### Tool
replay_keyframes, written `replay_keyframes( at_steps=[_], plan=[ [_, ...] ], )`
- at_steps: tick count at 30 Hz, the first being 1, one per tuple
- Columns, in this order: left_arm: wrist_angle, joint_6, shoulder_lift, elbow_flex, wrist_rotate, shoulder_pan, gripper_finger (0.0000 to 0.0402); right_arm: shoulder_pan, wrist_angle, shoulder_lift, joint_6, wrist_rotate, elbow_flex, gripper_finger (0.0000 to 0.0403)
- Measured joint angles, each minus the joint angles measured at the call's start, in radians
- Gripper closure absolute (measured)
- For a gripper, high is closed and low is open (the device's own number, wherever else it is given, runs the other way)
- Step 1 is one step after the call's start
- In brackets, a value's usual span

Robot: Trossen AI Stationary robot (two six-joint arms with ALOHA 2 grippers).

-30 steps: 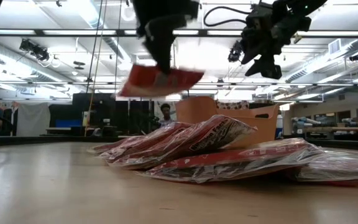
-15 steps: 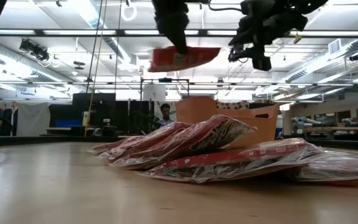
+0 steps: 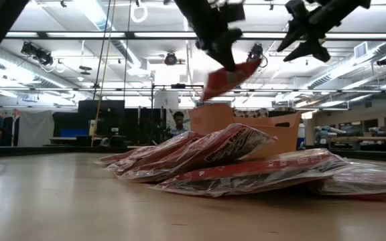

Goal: Sort popcorn bags into baskets
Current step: Put the red popcorn bag into the orange bin

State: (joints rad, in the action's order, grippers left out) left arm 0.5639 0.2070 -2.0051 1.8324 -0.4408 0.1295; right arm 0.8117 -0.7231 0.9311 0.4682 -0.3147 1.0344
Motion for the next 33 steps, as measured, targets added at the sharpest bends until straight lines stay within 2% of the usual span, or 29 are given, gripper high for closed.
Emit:
replay_keyframes(
  at_steps=[10,14,20,25,28,31,33],
  plan=[
    [-0.097,-0.020,-0.148,0.000,0.046,0.045,0.0400,0.036,-0.050,-0.035,-0.036,-0.001,0.000,0.0233],
    [-0.132,-0.100,-0.196,0.000,0.069,0.053,0.0394,0.036,-0.052,-0.035,-0.053,0.000,0.000,0.0233],
    [-0.187,-0.175,-0.223,0.000,0.095,0.055,0.0364,0.036,-0.056,-0.035,-0.066,0.002,0.000,0.0233],
    [-0.226,-0.226,-0.204,0.000,0.120,0.051,0.0313,0.036,-0.061,-0.035,-0.077,0.008,0.000,0.0233],
    [-0.159,-0.305,-0.159,0.024,0.264,0.051,0.0287,0.036,-0.062,-0.035,-0.079,0.010,0.000,0.0233],
    [-0.079,-0.352,-0.106,0.030,0.506,0.051,0.0278,0.036,-0.066,-0.035,-0.100,0.015,0.000,0.0233],
    [0.001,-0.330,-0.082,0.030,0.658,0.039,0.0278,0.036,-0.065,-0.035,-0.130,0.014,0.000,0.0233]
  ],
)
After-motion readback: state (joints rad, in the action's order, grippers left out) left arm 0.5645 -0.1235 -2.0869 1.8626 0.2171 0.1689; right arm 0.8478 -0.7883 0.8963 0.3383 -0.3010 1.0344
